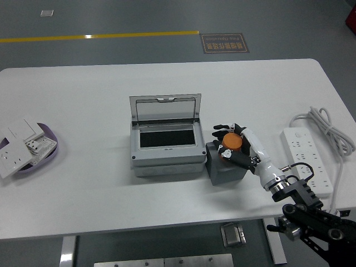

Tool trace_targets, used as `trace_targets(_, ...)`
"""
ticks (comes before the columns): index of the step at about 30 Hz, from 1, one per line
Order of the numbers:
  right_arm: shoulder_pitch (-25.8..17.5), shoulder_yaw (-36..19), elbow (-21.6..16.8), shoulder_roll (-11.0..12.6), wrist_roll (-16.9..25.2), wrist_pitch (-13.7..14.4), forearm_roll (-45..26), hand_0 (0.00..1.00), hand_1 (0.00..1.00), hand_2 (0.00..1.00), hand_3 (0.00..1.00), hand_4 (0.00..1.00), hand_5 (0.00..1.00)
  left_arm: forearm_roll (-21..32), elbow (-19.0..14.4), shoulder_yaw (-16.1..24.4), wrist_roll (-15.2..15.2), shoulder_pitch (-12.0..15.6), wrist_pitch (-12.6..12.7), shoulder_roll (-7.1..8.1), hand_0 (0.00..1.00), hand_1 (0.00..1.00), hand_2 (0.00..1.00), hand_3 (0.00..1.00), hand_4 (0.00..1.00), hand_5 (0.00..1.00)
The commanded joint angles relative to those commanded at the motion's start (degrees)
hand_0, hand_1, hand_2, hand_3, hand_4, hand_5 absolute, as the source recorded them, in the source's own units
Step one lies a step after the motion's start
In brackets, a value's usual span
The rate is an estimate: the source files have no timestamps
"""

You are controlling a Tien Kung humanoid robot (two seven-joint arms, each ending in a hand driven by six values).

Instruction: Pick up the cylinder from the cube,place it in the box,flap close box

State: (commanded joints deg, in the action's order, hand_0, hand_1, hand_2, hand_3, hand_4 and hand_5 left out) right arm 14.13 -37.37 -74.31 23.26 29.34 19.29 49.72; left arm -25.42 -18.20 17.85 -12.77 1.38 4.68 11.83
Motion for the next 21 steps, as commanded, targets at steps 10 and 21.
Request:
trace_targets(10,0.2,0.0,-0.3,-0.3,0.5,0.8,-0.7,0.689,0.62,0.549,0.567,0.126,0.002,0.2,0.0,-0.2,0.1,0.0,0.0,-0.05,0.613,0.635,0.629,0.631,0.685,0.247)
trace_targets(21,2.5,1.3,-1.7,-0.6,-1.3,6.0,3.9,0.572,0.571,0.502,0.485,0.043,0.002,0.0,0.0,0.0,0.0,0.1,0.0,-0.05,0.613,0.635,0.628,0.631,0.684,0.246)
